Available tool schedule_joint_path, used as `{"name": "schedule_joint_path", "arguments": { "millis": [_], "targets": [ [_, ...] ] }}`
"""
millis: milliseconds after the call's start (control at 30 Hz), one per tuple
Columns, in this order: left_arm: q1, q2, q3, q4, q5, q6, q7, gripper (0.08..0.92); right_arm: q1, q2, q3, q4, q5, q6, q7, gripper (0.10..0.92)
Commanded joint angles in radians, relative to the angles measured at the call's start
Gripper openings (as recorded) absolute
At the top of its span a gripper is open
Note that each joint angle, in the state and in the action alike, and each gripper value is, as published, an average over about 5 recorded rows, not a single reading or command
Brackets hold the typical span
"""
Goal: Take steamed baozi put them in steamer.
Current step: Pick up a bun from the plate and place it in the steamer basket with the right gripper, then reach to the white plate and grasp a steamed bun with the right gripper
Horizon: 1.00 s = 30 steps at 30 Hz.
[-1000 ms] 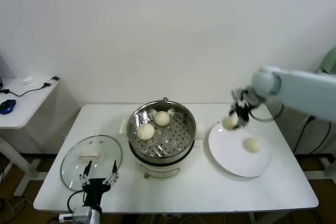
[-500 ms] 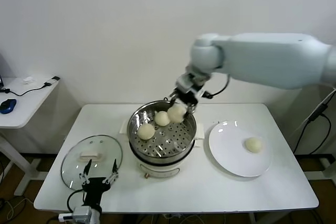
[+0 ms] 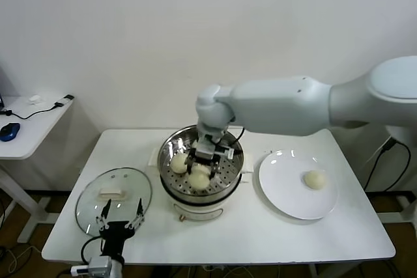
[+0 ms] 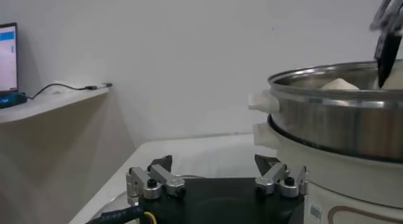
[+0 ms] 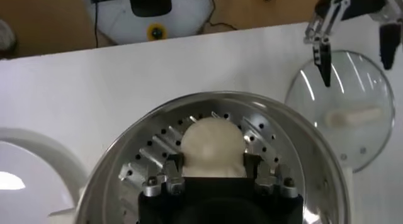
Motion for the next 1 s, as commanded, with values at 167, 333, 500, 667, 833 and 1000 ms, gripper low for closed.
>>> {"name": "schedule_joint_path", "arguments": {
  "millis": [167,333,500,667,833,1000],
  "targets": [
    [-0.004,0.003,0.002,0.003,-0.001,0.0,0.0,0.823,-0.092,0.045,0.009,-0.075,-0.08,0.068,0.055,0.652],
    [-0.002,0.003,0.002,-0.001,-0.001,0.0,-0.001,0.823,-0.055,0.031,0.027,-0.074,-0.062,0.09,0.056,0.768],
    [0.001,0.003,0.004,-0.007,0.0,-0.001,-0.001,0.823,0.065,-0.022,0.017,-0.045,0.065,0.113,-0.045,0.819],
    [0.003,-0.002,0.01,-0.013,0.003,-0.002,-0.001,0.823,0.195,-0.142,-0.014,-0.058,0.256,0.088,-0.128,0.823],
    [0.003,-0.005,0.011,-0.019,0.004,-0.001,-0.001,0.823,0.338,-0.329,-0.16,-0.124,0.439,-0.106,-0.172,0.823],
    [-0.004,-0.006,0.005,-0.02,0.001,0.0,0.0,0.823,0.402,-0.539,-0.306,-0.143,0.428,-0.329,-0.161,0.823]
  ]
}}
